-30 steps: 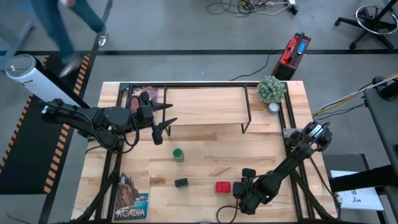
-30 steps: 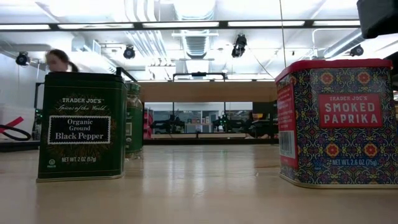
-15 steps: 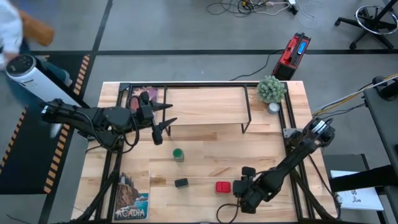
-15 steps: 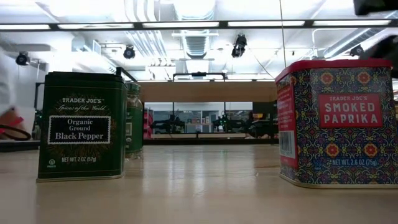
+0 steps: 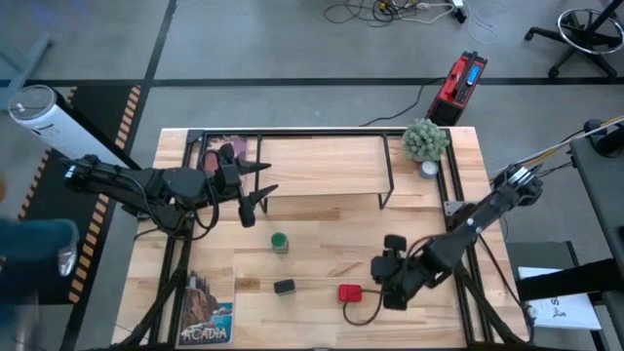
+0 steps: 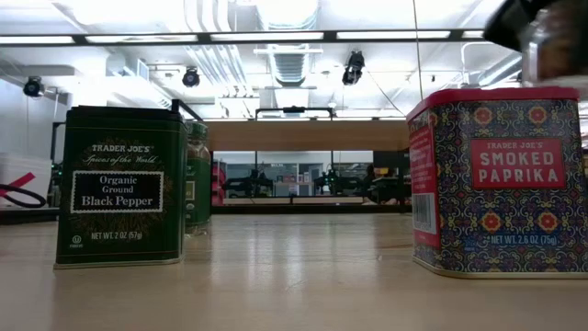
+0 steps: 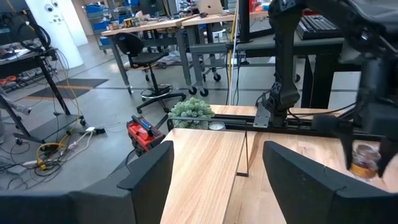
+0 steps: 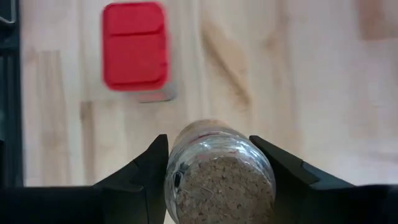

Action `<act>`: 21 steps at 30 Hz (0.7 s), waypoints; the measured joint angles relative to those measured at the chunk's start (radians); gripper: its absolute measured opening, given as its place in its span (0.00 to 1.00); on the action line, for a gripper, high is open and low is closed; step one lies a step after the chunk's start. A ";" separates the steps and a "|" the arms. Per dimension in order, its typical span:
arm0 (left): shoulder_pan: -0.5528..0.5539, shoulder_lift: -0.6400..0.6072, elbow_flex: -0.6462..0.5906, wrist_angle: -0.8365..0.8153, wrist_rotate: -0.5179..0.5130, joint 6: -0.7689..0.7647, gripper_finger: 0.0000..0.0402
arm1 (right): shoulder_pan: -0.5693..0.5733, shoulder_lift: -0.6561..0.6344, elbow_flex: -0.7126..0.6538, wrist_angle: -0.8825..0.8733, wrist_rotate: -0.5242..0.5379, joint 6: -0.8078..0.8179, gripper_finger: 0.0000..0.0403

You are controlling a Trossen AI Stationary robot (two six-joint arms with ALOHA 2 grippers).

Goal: Shelf spices
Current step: Put the brown seasoning bottle on the shelf

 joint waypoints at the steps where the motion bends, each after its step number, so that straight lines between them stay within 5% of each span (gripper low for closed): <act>1: 0.000 0.000 0.000 0.000 0.000 -0.002 0.59 | -0.015 -0.017 0.000 -0.002 0.002 -0.021 0.44; 21: 0.000 0.001 0.000 0.000 0.017 -0.019 0.57 | -0.484 -0.163 0.002 -0.064 -0.102 -0.552 0.43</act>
